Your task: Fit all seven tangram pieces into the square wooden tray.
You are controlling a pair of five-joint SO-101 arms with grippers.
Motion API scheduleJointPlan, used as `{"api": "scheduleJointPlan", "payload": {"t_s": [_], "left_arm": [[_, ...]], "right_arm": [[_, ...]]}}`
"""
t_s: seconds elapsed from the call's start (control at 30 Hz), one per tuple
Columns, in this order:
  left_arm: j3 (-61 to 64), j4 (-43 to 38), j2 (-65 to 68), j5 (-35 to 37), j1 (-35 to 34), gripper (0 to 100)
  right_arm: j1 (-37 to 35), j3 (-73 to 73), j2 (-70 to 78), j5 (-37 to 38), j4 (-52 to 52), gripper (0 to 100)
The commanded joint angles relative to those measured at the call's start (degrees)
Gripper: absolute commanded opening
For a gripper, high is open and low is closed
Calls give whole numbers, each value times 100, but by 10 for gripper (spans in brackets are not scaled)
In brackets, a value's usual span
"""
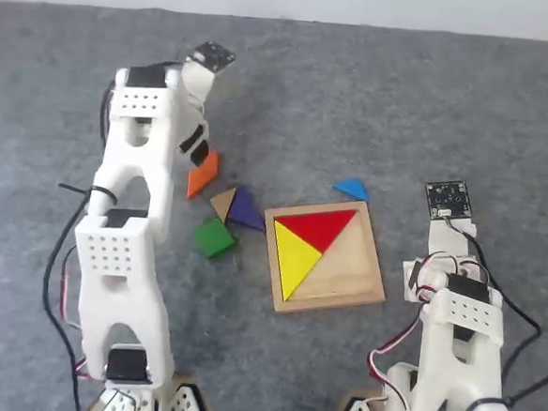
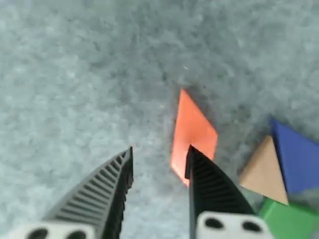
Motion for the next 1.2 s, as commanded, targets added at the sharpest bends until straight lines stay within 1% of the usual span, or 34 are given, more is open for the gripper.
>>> {"api": "scheduleJointPlan", "payload": {"t_s": [0.0, 0.1, 0.3, 0.43, 0.5, 0.53, 0.63, 0.73, 0.8, 0.9, 1.0, 1.17], "left_arm": [[-136, -79, 246, 62, -26, 166], [-145, -185, 598, 53, -62, 166], [-549, -167, 765, -26, -431, 166], [-576, 105, 765, -316, -457, 166], [-593, 141, 721, -316, -440, 166], [-664, 158, 686, -290, -440, 166], [-1174, 404, 457, 97, -422, 165], [-1692, 1064, 202, 246, -132, 165], [-1859, 1477, 79, 264, 193, 165], [-1648, 1451, -44, 475, 484, 165], [-1376, 1363, 114, 475, 651, 165], [-1244, 1143, 607, 492, 651, 165]], "right_arm": [[66, -35, -110, 9, -119, 185], [66, -35, -110, 9, -119, 185], [66, -35, -110, 9, -119, 185], [66, -35, -110, 9, -119, 186], [66, -35, -110, 9, -119, 186], [66, -35, -110, 9, -119, 186], [66, -35, -110, 9, -119, 186], [66, -35, -110, 9, -119, 186], [66, -35, -110, 9, -127, 186], [66, -35, -110, 9, -127, 186], [66, -35, -110, 9, -127, 186], [66, -35, -110, 9, -127, 186]]}}
